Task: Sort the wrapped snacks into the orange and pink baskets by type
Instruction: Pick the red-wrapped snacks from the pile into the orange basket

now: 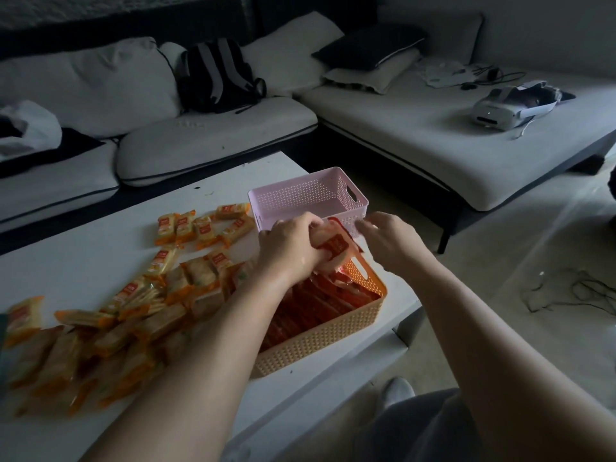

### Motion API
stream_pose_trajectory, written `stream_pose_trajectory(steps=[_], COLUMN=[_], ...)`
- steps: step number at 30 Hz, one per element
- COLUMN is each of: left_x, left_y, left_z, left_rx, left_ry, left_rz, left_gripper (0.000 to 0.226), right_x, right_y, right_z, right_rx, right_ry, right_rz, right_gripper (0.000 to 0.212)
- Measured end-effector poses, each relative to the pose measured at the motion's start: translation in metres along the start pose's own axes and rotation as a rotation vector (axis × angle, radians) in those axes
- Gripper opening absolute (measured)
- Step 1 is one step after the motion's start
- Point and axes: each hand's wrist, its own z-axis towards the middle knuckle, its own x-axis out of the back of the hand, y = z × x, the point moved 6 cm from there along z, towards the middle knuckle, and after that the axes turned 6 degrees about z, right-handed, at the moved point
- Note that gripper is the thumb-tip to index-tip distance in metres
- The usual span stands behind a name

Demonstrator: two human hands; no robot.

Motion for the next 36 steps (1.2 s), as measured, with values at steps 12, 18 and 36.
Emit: stream_pose_trajectory(steps=[12, 18, 36], left_x=[0.008, -0.026, -0.006], left_y=[0.030, 0.029, 0.002], left_z=[-0.018, -0.028, -0.024], left_rx=[-0.185, -0.219, -0.177], left_ry=[-0.072, -0.258, 0.001], left_rz=[-0.474, 0.067, -0.107], left_gripper=[0.025, 0.028, 0.021], right_x=[0.032, 0.043, -0.009], right_y=[-0.017, -0.018, -0.006], right_z=[-0.008, -0.004, -0.009], right_rx=[-0.011, 0.182, 0.154], right_ry=[0.057, 0.057, -0.085], right_rz=[0.296, -0.113, -0.764], right_gripper=[0.011, 0.008, 0.028])
